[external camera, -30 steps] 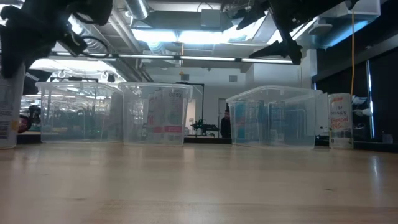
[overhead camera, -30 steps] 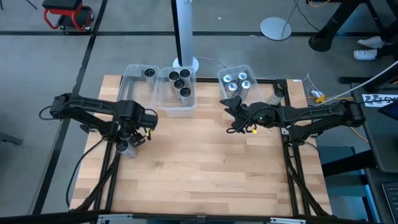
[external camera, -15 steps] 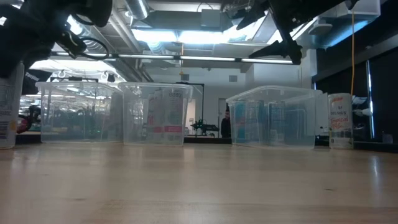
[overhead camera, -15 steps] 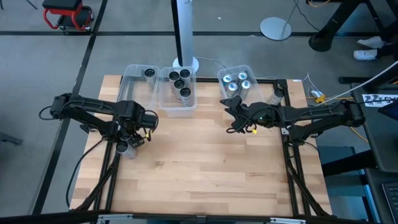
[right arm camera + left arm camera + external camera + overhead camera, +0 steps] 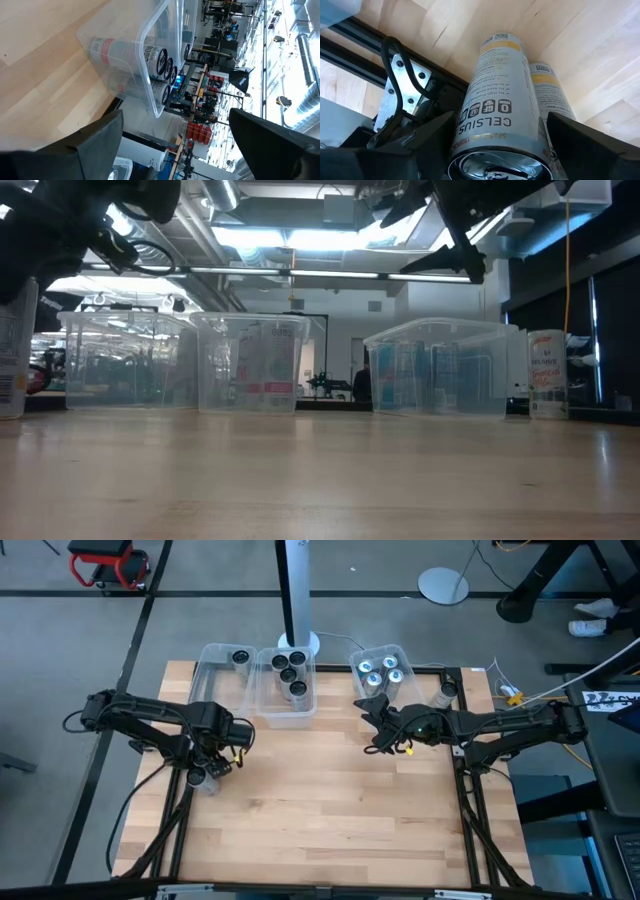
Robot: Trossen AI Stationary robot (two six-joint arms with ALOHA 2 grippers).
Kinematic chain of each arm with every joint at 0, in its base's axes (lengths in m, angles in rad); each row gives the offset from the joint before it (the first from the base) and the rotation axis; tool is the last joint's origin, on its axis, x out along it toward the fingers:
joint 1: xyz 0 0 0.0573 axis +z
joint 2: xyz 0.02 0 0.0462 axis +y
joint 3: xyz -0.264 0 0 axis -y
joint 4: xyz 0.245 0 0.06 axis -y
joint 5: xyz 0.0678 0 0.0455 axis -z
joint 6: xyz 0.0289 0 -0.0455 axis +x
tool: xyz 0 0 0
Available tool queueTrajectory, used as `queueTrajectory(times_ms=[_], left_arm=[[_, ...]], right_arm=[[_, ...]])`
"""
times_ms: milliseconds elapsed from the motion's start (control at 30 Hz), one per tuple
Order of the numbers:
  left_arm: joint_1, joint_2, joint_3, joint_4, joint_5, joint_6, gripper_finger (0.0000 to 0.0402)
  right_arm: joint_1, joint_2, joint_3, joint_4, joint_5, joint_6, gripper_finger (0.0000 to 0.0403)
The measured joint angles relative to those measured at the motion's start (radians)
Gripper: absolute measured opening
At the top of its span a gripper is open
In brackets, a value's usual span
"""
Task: Sort soda cans
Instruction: Put the top left white-yellow soda can into the top left transparent bin
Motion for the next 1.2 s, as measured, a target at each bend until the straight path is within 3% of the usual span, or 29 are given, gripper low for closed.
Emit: queueTrajectory(times_ms=[267,567,800,1200], left_arm=[[0.001,0.002,-0.063,-0.018,0.070,0.009,0.0247],[0.000,0.005,-0.038,-0.005,0.054,0.015,0.0244],[0.001,0.007,0.073,0.012,0.014,0.026,0.0244],[0.008,0.006,0.377,0.000,-0.111,0.085,0.0244]], right_arm=[[0.000,0.000,0.000,0.000,0.000,0.000,0.0360],[0.000,0.000,0.000,0.007,0.000,0.000,0.0360],[0.000,0.000,0.000,0.008,0.000,0.000,0.0360],[0.000,0.000,0.000,0.008,0.000,0.000,0.0360]])
